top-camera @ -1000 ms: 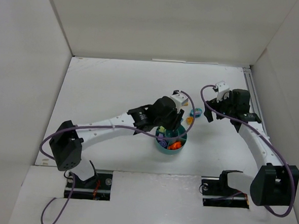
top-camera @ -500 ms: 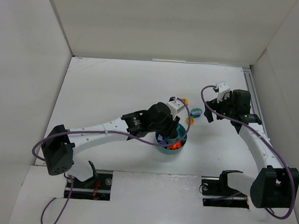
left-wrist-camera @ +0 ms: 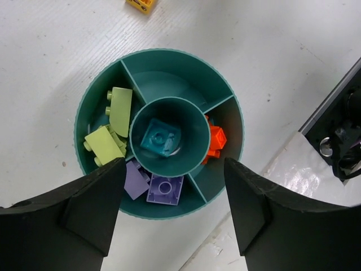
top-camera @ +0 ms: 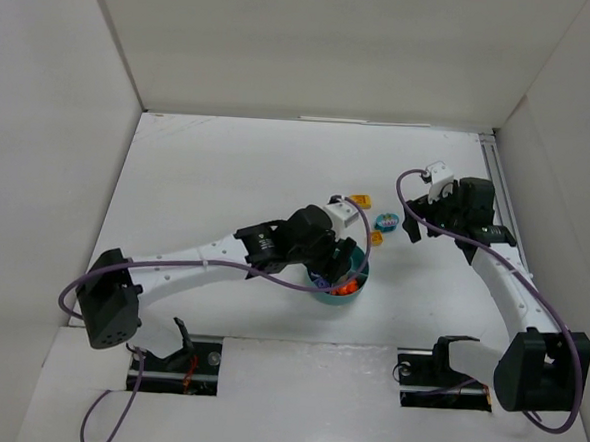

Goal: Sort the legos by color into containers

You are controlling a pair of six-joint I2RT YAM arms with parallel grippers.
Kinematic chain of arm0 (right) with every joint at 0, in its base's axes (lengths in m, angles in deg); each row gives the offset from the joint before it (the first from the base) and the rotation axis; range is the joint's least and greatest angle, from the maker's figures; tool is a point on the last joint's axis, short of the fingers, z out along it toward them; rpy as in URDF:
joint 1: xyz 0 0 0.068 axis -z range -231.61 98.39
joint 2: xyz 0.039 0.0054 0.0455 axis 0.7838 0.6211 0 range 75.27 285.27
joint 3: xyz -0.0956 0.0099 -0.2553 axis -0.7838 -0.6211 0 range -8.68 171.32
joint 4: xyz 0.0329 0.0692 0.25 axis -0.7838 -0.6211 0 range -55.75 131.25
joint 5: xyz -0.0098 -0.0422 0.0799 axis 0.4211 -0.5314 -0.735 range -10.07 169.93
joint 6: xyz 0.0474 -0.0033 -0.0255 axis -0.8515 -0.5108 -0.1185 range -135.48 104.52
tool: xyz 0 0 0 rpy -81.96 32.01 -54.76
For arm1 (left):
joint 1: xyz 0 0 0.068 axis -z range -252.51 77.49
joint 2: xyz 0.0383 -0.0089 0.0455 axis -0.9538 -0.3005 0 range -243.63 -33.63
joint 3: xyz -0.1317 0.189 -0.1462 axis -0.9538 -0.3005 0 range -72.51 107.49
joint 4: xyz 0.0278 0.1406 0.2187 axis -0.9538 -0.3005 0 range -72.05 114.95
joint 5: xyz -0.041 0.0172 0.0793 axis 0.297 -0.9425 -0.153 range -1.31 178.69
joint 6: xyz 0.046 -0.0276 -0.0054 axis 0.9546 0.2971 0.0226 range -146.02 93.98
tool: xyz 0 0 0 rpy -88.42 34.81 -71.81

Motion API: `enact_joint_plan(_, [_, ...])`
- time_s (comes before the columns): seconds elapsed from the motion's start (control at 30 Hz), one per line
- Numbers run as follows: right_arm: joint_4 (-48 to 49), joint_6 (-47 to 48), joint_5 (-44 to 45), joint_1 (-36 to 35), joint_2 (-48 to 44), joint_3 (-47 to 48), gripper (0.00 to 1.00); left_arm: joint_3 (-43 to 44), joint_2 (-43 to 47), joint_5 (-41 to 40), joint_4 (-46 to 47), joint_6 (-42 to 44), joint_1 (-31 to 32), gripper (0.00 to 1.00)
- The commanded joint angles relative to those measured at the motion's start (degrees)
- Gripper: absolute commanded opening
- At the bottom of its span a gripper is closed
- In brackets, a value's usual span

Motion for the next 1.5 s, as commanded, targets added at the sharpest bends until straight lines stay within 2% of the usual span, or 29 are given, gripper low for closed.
enact_joint_plan(0.0, [2.7,0.5,-1.2,0.5,-1.3,0.1,1.0,-0.4,3.2,-0.1,-0.2,0.2,0.3,0.67])
enact_joint_plan(0.07, [3.3,0.5,0.0,-0.4,-0.6,0.1,1.0,-0.4,4.4,-0.7,-0.2,-0.4,0.3,0.69])
enact_joint_plan(0.1, [3.3,1.0,1.1,-1.1,0.4,0.1,1.0,-0.4,5.0,-1.9,0.5,-0.4,0.3,0.75])
enact_joint_plan(0.17, [3.3,1.0,1.6,-3.1,3.6,2.1,1.0,-0.4,7.2,-5.0,1.2,-1.5,0.3,0.97])
enact_joint_plan(0.2, [3.3,1.0,2.4,-3.9,5.0,2.6,1.0,-0.4,7.9,-8.8,1.8,-2.8,0.3,1.0])
enact_joint_plan(0.27, [4.8,1.0,3.6,-6.0,7.8,4.5,1.0,-0.4,9.0,-12.9,1.8,-4.8,-0.3,1.0])
enact_joint_plan(0.37, [4.8,1.0,4.7,-7.6,14.1,7.2,1.0,1.1,9.7,-17.1,-0.8,-11.5,-5.1,1.0])
enact_joint_plan(0.43, [5.4,1.0,5.3,-8.4,18.1,10.0,1.0,2.2,9.7,-18.0,-2.6,-15.4,-10.6,1.0])
enact_joint_plan(0.47, [5.9,1.0,6.0,-9.3,20.3,11.2,1.0,2.2,9.7,-17.1,-3.9,-18.9,-15.4,1.0])
enact_joint_plan(0.5, [5.9,0.5,6.6,-10.1,21.4,11.8,1.0,2.2,9.1,-15.9,-3.9,-20.2,-15.5,1.0])
enact_joint_plan(0.53, [5.9,-0.1,7.4,-10.1,22.5,12.4,0.98,1.5,8.6,-14.4,-4.6,-21.5,-20.6,1.0])
enact_joint_plan(0.63, [5.9,-1.4,10.1,-11.4,26.6,14.4,0.97,0.1,6.1,-7.1,-4.6,-23.0,-28.5,1.0])
enact_joint_plan(0.67, [5.9,-2.1,10.9,-11.4,27.5,15.2,0.96,0.1,6.0,-4.9,-4.6,-23.1,-29.2,1.0])
enact_joint_plan(0.93, [4.1,-4.0,12.1,-12.0,31.6,16.1,0.92,0.5,4.4,-5.5,-2.7,-21.6,-29.2,1.0])
enact_joint_plan(1.1, [3.4,-4.7,12.1,-12.0,32.9,16.1,0.8,0.6,3.3,-6.0,-2.7,-21.1,-29.2,1.0])
enact_joint_plan(1.13, [3.4,-4.8,12.7,-12.0,32.9,16.1,0.7,0.6,3.3,-6.0,-2.7,-21.1,-29.2,1.0])
enact_joint_plan(1.23, [2.9,-4.8,12.7,-12.5,32.9,16.1,0.58,0.6,3.3,-6.0,-2.7,-21.1,-29.2,1.0])
enact_joint_plan(1.37, [2.4,-4.8,12.7,-12.5,31.6,16.1,0.52,0.0,3.3,-6.0,-2.2,-21.1,-29.2,1.0])
enact_joint_plan(1.47, [1.9,-4.1,12.2,-12.5,28.9,16.1,0.52,-0.5,4.6,-6.0,-2.2,-21.1,-29.2,1.0])
